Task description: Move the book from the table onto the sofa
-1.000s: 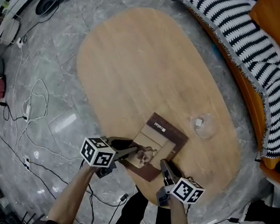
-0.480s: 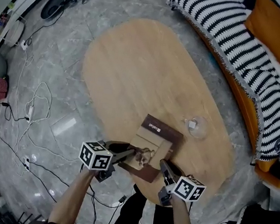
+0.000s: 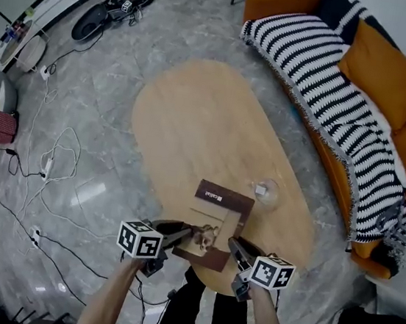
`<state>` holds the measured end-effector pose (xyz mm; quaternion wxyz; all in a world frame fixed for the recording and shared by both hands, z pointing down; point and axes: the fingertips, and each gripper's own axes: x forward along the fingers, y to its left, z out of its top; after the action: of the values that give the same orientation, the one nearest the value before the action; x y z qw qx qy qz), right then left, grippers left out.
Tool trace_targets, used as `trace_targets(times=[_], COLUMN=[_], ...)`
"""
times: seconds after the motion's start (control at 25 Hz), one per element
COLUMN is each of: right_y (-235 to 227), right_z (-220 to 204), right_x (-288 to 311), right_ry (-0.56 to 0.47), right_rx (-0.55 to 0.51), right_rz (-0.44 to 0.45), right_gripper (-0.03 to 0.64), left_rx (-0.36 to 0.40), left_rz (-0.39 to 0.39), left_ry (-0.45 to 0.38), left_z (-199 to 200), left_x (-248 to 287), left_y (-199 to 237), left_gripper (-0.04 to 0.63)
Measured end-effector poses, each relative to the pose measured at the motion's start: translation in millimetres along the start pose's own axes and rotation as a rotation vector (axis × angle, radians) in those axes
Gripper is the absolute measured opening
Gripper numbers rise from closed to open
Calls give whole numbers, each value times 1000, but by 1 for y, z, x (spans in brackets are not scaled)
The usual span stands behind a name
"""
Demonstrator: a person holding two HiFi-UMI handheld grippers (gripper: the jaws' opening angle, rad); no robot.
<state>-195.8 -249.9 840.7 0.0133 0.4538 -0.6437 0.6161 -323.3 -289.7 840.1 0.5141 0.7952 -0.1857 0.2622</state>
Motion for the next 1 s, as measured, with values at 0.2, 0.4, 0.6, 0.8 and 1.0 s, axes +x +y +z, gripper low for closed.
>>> trace_targets(times=[0.2,0.4,0.6,0.8,1.0], right_y=[19,48,88,130,170], right_z=[5,14,24,32,37], right_x=[-19,-52,-94,-142,-187], right_ry=[2,-1,-4,-13,-32], right_rx=[-9,-31,-63,-93,-100], right_rz=[15,35,53,83,96], right_gripper=[125,124,124,123,123], left_rx=[-3,-17,-48,-63,-59], left_rz=[5,18,28,39,57], left_ry=[-28,-67,-109,-160,-207], left_z=[6,12,15,21,28], left_x=[-14,-37,-69,-104,-139], left_y=[-22,-61,-110,-166,-217], left_gripper=[115,115,115,115,115])
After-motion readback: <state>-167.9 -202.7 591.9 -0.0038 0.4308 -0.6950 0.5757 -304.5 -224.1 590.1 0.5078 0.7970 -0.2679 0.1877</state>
